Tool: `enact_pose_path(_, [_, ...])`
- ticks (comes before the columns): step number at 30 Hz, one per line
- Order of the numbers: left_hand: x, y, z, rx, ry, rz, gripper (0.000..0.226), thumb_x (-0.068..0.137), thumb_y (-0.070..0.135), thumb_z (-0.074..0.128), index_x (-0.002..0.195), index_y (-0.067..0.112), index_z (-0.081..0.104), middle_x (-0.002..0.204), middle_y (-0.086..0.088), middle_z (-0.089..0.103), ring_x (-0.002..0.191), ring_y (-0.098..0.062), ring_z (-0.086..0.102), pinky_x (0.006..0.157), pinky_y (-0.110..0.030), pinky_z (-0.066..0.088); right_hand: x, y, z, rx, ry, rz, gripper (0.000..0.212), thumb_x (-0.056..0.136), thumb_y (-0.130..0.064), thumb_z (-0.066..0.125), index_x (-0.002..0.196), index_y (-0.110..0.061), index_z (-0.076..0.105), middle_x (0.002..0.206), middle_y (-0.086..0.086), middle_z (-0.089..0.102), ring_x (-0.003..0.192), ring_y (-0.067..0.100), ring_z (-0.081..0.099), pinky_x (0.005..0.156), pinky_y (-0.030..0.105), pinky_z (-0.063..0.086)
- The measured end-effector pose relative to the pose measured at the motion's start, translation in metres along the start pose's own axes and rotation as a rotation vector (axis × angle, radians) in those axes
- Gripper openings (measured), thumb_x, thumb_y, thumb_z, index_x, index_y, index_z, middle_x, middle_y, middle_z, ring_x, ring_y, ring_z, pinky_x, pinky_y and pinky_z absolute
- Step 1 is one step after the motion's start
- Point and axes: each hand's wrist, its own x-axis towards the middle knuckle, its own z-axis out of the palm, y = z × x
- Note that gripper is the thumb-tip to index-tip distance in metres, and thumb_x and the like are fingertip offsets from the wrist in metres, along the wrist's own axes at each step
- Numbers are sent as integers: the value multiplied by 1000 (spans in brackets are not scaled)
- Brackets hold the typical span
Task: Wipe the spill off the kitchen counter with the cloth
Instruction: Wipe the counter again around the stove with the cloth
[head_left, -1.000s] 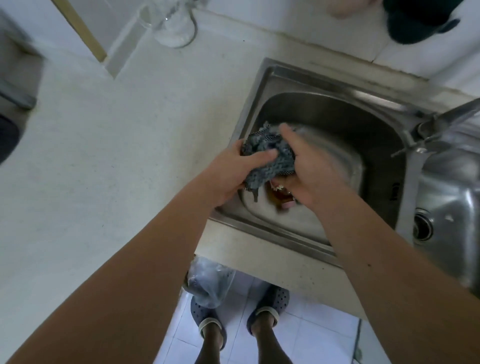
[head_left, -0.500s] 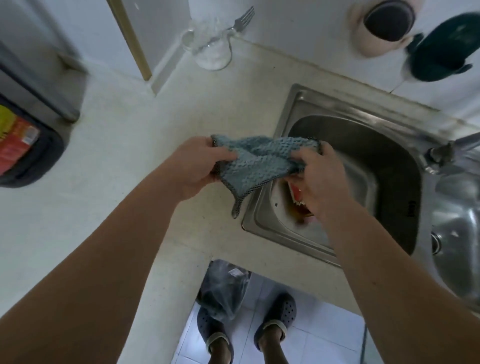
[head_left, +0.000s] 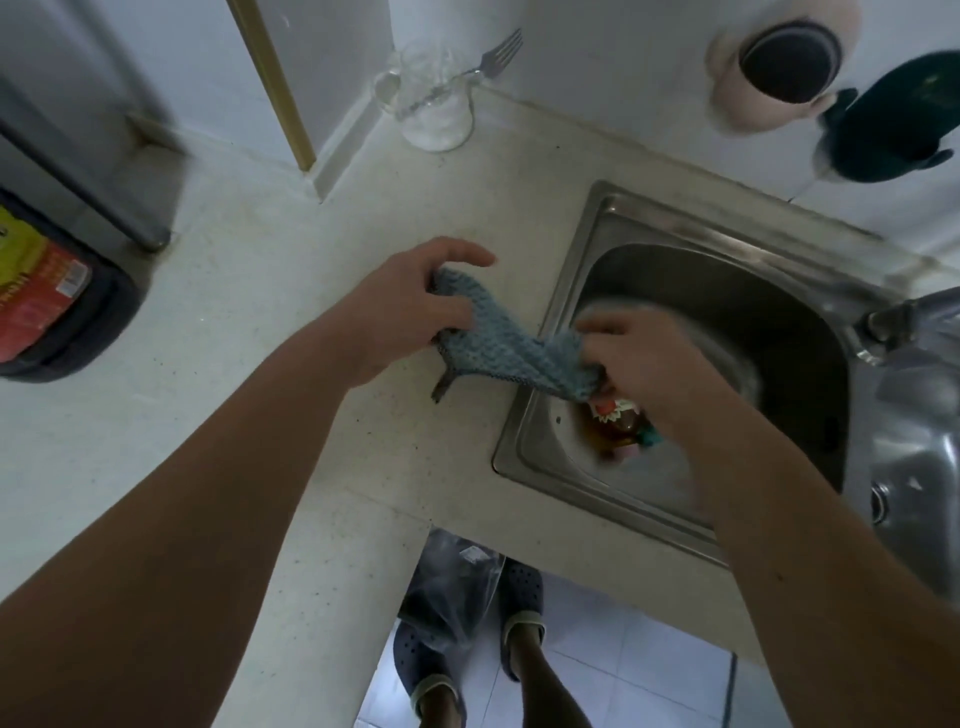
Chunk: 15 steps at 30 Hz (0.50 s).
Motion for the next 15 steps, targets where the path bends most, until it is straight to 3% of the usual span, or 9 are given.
enact_pose_path(2, [0,7,1,-56,6,29,46,90,-4,60,117,32,71,112,-9,70,98,-30,71,81,-44,64,0,-4,-1,-518,-113,0,17,93,-31,62,93,-19,75,84,3,74,70,16,67,62,33,54])
enact_pose_path(4, [3,20,8,-219,-34,13,48,90,-11,52,118,23,71,112,-12,71,92,-29,72,75,-39,62,5,-9,2,-660,-96,-64,30,97,-39,59,102,-15,76,97,8,75,78,15,65,68,30,51])
enact_pose_path(6, [6,34,14,-369,-109,10,52,91,-15,45,123,19,68,112,-17,70,91,-29,71,73,-37,60,11,-17,11,-362,-9,-159,29,99,-35,61,125,-23,67,115,-1,70,89,8,65,74,29,55])
enact_pose_path(8, [11,44,16,-449,-163,29,57,91,-16,40,128,19,65,108,-17,72,93,-31,71,75,-39,61,31,-19,20,193,-78,-95,43,98,-22,63,140,-29,56,124,0,70,99,17,72,83,36,61])
enact_pose_path(10, [16,53,17,-472,-165,55,58,91,-16,39,128,19,65,109,-16,72,95,-32,69,80,-42,60,49,-15,25,558,-196,13,44,98,-10,61,140,-23,57,119,6,75,95,22,75,77,37,61])
enact_pose_path(12, [20,58,14,-490,-124,69,55,90,-17,40,124,17,67,110,-14,72,96,-30,70,83,-42,60,59,-14,25,480,-182,-36,38,96,-11,65,133,-22,62,110,4,76,83,16,70,64,29,50])
enact_pose_path(15, [29,54,2,-415,9,40,48,93,-14,52,128,15,67,118,-11,72,104,-29,72,85,-38,62,66,-16,13,182,-16,-157,23,97,-26,68,120,-26,71,108,-7,74,92,10,68,74,25,49])
